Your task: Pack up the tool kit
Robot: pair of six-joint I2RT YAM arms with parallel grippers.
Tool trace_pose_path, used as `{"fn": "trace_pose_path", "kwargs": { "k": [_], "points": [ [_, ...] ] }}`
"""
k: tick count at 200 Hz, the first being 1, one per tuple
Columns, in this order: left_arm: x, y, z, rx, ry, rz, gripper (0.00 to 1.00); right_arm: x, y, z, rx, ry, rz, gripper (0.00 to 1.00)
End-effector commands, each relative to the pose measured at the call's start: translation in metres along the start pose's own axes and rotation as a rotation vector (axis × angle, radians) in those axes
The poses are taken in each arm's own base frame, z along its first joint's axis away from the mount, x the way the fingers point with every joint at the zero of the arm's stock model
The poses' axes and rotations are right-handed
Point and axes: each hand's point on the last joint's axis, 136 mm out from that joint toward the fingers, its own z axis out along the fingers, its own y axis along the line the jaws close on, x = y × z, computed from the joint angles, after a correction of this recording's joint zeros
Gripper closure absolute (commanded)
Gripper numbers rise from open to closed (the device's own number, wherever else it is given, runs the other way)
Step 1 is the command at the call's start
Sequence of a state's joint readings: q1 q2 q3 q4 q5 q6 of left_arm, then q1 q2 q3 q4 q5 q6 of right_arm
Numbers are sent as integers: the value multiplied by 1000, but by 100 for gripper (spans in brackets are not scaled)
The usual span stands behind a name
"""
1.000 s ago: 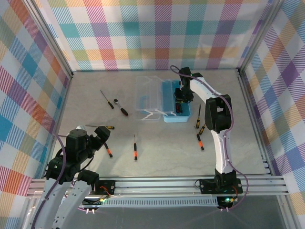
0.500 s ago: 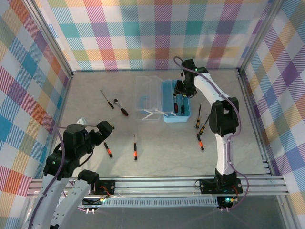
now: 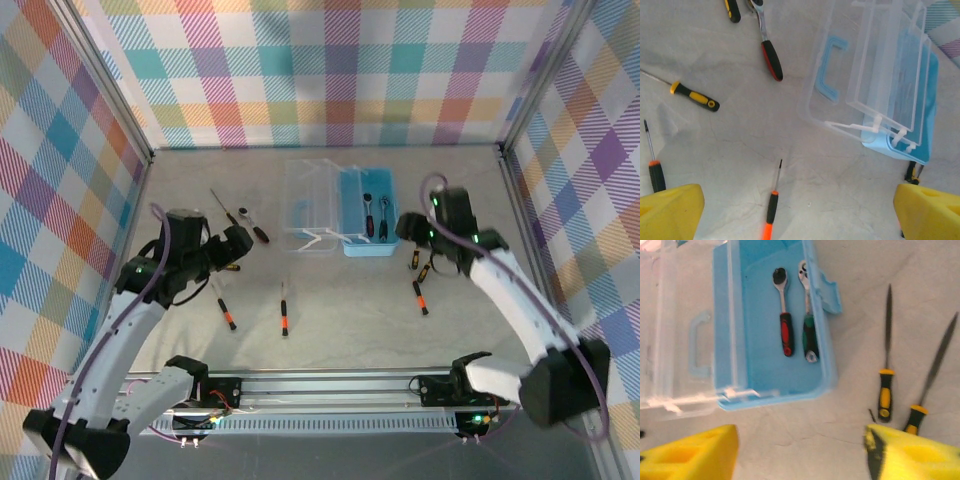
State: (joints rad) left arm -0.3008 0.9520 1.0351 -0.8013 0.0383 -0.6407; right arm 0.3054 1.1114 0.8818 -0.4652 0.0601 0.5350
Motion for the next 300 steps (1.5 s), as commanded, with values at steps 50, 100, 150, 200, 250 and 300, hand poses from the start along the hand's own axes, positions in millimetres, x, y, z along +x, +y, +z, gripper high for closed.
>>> {"fn": "trace_pose_path", "kwargs": {
  "k": [50,100,150,200,250,300],
  "points": [
    [-42,-26,52,-89,23,65,12,35,-18,5,-96,-123,-23,32],
    [-44,-22,119,-203,132,23,30,43,-26,8,-86,-124,-18,32],
    [-59,-4,170,-349,124,34,38,47,-24,7,-107,-117,-14,32],
    [-62,29,221,-475,218,34,36,50,-27,13,-88,-94,4,32],
    [-63,53,256,-538,225,49,38,53,-29,16,-82,-83,13,32],
    [-72,58,283,-524,200,39,47,58,-27,20,-97,-59,15,32]
  ]
}}
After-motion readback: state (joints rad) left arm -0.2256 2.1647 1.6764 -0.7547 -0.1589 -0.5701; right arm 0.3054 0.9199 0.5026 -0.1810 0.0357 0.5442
